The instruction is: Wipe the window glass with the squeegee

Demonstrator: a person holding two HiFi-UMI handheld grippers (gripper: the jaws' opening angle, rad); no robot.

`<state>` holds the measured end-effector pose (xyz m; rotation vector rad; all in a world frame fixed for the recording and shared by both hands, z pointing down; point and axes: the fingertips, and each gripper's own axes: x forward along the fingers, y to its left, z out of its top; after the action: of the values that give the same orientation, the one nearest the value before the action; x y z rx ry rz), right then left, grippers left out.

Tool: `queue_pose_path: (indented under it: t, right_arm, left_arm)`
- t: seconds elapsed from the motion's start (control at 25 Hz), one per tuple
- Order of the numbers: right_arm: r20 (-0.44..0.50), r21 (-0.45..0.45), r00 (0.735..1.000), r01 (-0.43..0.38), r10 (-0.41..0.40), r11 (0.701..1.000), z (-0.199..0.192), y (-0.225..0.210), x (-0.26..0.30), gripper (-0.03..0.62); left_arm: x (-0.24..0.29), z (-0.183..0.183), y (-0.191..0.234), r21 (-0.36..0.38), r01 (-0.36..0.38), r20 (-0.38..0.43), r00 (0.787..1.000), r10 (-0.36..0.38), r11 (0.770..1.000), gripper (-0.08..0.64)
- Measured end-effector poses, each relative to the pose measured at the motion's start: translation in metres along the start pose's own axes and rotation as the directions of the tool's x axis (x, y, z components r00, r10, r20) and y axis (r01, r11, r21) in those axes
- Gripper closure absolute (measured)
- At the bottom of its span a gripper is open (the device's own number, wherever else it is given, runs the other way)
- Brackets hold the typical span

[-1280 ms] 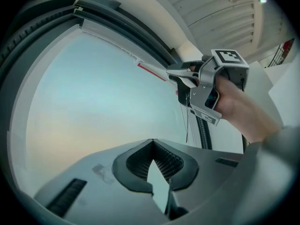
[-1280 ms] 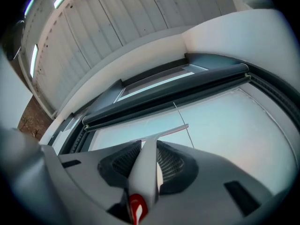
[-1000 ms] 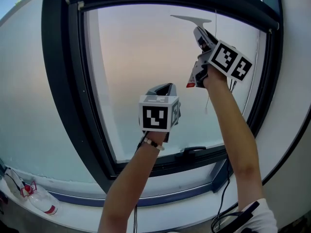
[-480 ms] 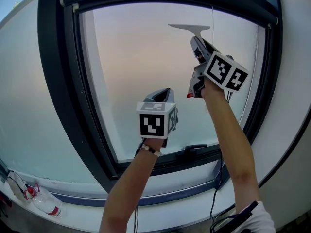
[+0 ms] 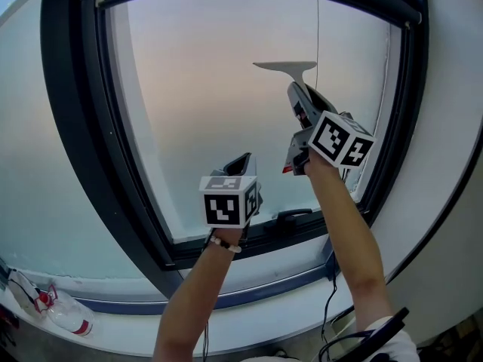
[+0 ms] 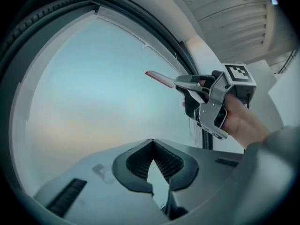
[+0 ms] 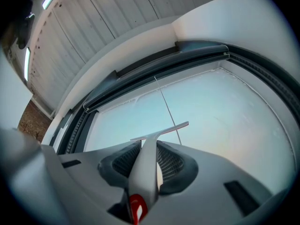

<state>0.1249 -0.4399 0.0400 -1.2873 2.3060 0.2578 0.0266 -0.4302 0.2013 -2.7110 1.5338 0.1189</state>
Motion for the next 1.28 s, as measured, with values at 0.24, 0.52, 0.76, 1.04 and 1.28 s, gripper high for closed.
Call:
queue_pose_path:
  t: [0.24,0.52,0.76,1.04,1.28]
  right_arm:
    - [-0.038,0.002,0.999,0.008,-0.008,1.0,-0.042,-0.006,-0.025,0.5]
    - [-0.071,0.016,0.997,0.021,-0.02,1.0,-0.084,-0.013,-0.053,0.5]
    - [-0.109,0.023,0.994,0.03,-0.027,0.999,-0.119,-0.018,-0.075,0.5]
    - [-0.149,0.002,0.988,0.049,-0.048,0.999,-0.156,-0.024,-0.099,0.5]
    - [-0.187,0.017,0.981,0.064,-0.059,0.998,-0.189,-0.029,-0.119,0.501]
  left_arm:
    - [-0.002,-0.037,-0.006,-0.039,0.016,-0.041,0.999,-0.017,0.999,0.56]
    - [-0.003,-0.065,-0.009,-0.065,0.017,-0.074,0.997,-0.021,0.998,0.56]
    - [0.002,-0.087,-0.016,-0.088,0.027,-0.099,0.994,-0.036,0.996,0.56]
    - [0.008,-0.113,-0.018,-0.119,0.029,-0.131,0.99,-0.045,0.993,0.56]
    - [0.009,-0.131,-0.02,-0.137,0.029,-0.154,0.987,-0.051,0.99,0.56]
